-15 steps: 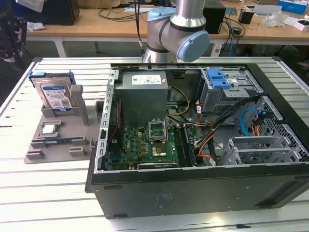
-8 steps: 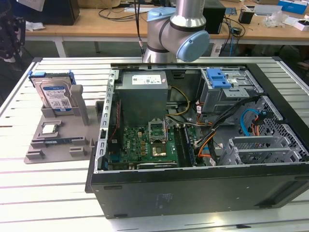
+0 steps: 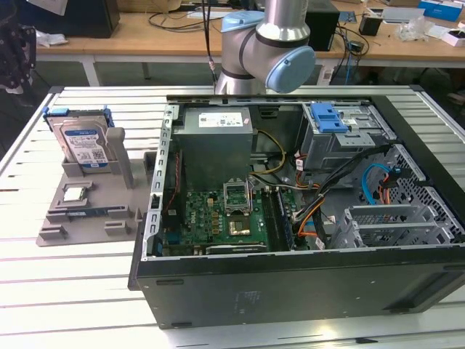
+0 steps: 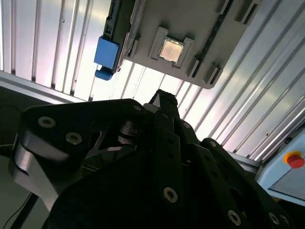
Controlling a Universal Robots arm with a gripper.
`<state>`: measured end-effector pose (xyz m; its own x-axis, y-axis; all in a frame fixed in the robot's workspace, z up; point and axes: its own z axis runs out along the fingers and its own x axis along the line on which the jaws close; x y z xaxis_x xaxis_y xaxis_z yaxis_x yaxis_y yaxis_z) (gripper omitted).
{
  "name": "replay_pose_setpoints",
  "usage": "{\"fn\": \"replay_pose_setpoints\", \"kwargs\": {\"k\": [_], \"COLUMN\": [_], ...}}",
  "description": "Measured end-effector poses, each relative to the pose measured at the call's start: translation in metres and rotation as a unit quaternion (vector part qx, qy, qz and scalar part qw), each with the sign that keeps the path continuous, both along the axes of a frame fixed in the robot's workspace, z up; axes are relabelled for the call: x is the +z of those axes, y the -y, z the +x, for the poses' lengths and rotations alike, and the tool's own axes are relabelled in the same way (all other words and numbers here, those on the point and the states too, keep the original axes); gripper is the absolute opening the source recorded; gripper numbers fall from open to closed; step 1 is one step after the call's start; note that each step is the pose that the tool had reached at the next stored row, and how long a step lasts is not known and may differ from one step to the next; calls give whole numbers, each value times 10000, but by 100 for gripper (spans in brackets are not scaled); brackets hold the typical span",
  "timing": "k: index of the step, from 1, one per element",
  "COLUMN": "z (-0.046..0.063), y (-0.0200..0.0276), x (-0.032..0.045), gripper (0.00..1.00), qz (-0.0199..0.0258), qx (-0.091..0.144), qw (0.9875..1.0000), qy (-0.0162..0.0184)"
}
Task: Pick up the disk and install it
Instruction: 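Pick up the disk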
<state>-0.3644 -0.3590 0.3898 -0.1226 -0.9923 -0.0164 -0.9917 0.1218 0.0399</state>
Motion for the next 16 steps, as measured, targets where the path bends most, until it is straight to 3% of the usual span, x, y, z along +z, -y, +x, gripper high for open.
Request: {"fn": "replay_pose_setpoints", "kwargs": {"k": [5, 11, 16], "z": [0, 0, 0], "y": [0, 0, 0], "x": [0, 0, 0], "gripper": [11, 11, 11], "qz": [-3, -6, -7], "qx": [236, 617, 626], "qw": [9997, 9981, 9980], "qy": [0, 0, 0]}}
